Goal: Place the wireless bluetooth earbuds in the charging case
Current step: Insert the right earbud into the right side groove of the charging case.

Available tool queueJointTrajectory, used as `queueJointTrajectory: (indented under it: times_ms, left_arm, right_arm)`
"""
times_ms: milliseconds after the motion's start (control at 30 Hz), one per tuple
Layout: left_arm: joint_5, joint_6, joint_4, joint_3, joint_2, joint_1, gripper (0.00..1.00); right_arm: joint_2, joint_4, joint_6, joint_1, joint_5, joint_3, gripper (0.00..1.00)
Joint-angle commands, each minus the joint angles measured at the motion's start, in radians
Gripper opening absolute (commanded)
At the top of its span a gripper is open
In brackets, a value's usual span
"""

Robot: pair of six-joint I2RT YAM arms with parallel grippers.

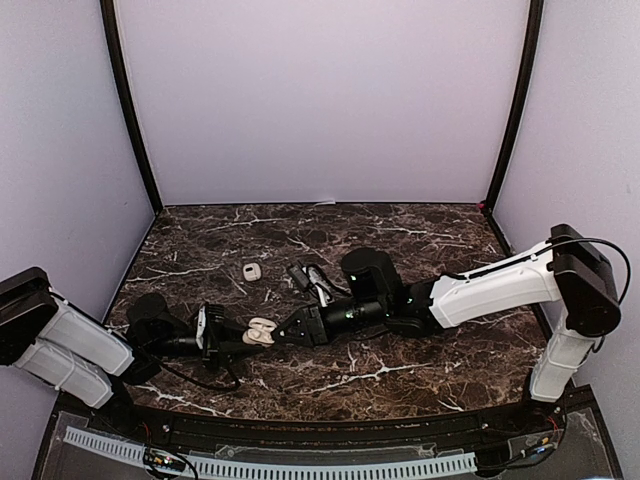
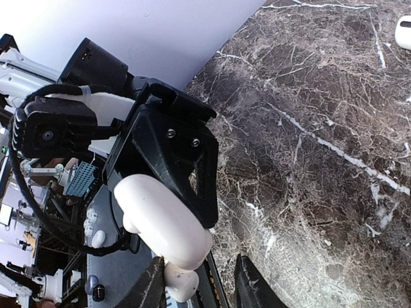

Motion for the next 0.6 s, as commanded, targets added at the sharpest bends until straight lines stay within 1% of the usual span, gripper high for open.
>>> queueJointTrajectory:
  times_ms: [0, 167, 267, 400, 567]
  left_arm:
    - [0.045, 0.004, 0.028, 0.026, 0.004, -0.005, 0.08]
    - [0.042, 0.003, 0.027, 0.024, -0.002, -0.005, 0.08]
    - [0.040, 0.002, 0.027, 0.025, 0.002, -0.005, 0.08]
    - [0.042, -0.003, 0.036, 0.025, 0.007, -0.005, 0.08]
    - [0.040, -0.004, 0.035, 0.024, 0.003, -0.005, 0.08]
  right_arm:
    - [-0.008, 0.010, -0.010, -0.007, 0.014, 0.003, 0.36]
    - [0.014, 0.021, -0.008, -0.006, -0.003, 0.013, 0.38]
    - [0.024, 0.046, -0.007, -0.002, -0.028, 0.014, 0.48]
    - [0.018, 0.083, 0.000, -0.002, -0.041, -0.004, 0.59]
    - [-0.007, 0.104, -0.010, -0.003, -0.051, -0.023, 0.64]
